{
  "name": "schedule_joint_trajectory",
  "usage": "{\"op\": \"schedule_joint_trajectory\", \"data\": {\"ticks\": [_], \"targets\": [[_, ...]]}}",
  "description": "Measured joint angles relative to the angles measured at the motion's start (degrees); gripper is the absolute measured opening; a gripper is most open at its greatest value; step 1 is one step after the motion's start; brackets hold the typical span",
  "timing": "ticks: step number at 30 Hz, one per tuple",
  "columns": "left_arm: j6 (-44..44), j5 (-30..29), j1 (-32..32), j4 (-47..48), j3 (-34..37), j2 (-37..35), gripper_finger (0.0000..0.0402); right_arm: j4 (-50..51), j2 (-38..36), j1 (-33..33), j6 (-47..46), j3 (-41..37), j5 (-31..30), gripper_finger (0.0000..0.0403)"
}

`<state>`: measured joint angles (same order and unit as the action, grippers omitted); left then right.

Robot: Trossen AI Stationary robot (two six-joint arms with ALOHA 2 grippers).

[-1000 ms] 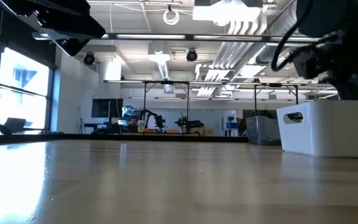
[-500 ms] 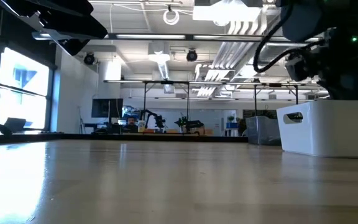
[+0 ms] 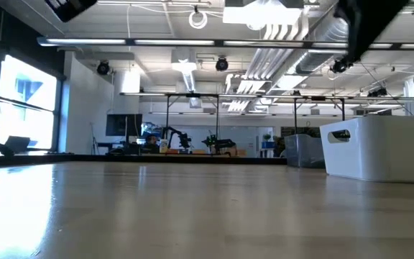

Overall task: Pick & Place First Aid Supplies
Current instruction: Put the bandage into the white bin

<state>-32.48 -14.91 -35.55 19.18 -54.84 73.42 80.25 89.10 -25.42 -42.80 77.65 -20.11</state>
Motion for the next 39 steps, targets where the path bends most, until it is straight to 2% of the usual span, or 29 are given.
{"op": "schedule_joint_trajectory", "data": {"ticks": [3, 6, 9, 12, 16, 21, 27, 30, 39], "targets": [[-6.48, 2.77, -1.28, 11.5, -4.63, 0.15, 0.0143, -11.58, 0.0, -2.95, 4.84, 1.82, -6.66, 0.009], [-15.94, 6.95, -3.71, 16.12, -5.72, 0.42, 0.0143, -27.85, 0.0, -5.13, 13.43, 0.7, -8.94, 0.009], [-26.37, 8.63, -8.49, 17.82, -4.86, 0.5, 0.0143, -44.49, 0.07, -6.5, 22.6, -2.47, -7.21, 0.0092], [-35.0, 7.66, -13.63, 18.46, -3.61, 1.23, 0.0143, -59.29, 0.07, -6.86, 30.0, -6.44, -3.06, 0.009], [-44.86, 5.07, -19.23, 18.64, -0.8, 2.72, 0.0143, -70.7, 0.07, -6.44, 34.1, -10.8, 0.9, 0.0087], [-53.97, 9.52, -21.99, 20.57, 3.04, 6.71, 0.0143, -73.68, 0.07, -5.21, 34.28, -12.98, 0.96, 0.0087], [-57.98, 17.74, -21.84, 17.35, 4.07, 12.04, 0.0143, -74.73, 0.07, -3.46, 34.02, -12.96, 1.23, 0.0087], [-58.2, 23.58, -22.2, 12.5, 4.07, 15.13, 0.0143, -74.97, 0.07, -3.22, 34.04, -12.96, 1.28, 0.0087], [-58.4, 29.15, -23.37, 12.43, 3.85, 22.0, 0.0143, -74.97, 0.07, -3.1, 34.26, -12.96, 1.23, 0.0087]]}}
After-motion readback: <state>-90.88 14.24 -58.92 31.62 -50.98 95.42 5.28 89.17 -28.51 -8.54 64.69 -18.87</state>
